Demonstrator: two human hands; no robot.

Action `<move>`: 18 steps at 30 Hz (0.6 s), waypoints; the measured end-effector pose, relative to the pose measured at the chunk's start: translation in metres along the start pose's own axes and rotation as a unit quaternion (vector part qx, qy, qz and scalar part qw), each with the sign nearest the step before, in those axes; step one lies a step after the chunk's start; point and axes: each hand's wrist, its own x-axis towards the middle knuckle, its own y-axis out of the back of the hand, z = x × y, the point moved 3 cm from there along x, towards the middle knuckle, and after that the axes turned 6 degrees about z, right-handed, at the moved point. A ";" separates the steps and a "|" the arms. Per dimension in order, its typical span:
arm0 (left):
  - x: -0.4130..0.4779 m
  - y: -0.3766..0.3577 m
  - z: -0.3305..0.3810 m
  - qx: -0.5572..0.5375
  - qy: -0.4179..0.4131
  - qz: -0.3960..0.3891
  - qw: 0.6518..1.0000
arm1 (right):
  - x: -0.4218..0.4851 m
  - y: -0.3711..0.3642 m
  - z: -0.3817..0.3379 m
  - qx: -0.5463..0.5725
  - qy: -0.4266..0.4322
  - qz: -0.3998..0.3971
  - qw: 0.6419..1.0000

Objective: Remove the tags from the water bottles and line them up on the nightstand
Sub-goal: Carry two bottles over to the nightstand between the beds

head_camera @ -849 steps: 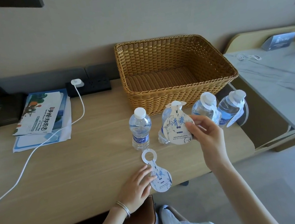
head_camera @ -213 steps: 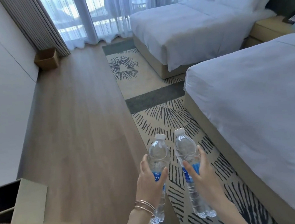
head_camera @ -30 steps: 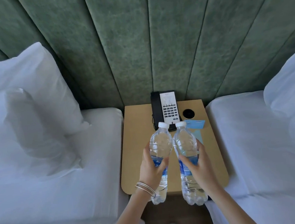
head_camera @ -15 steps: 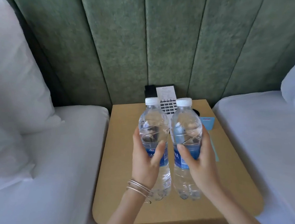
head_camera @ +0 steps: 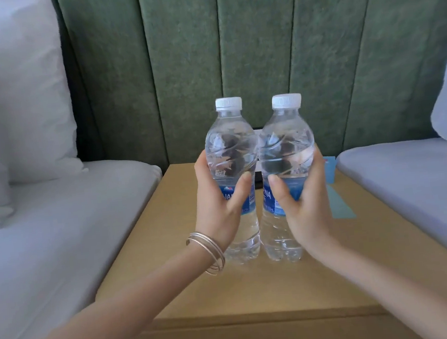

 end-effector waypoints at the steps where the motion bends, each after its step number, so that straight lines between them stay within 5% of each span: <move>1: 0.000 0.001 0.000 0.003 -0.008 0.004 1.000 | 0.000 0.000 0.000 -0.001 0.011 0.001 1.000; 18: 0.013 -0.016 -0.018 0.031 -0.032 0.062 0.997 | 0.017 0.006 0.020 -0.061 0.000 0.005 0.998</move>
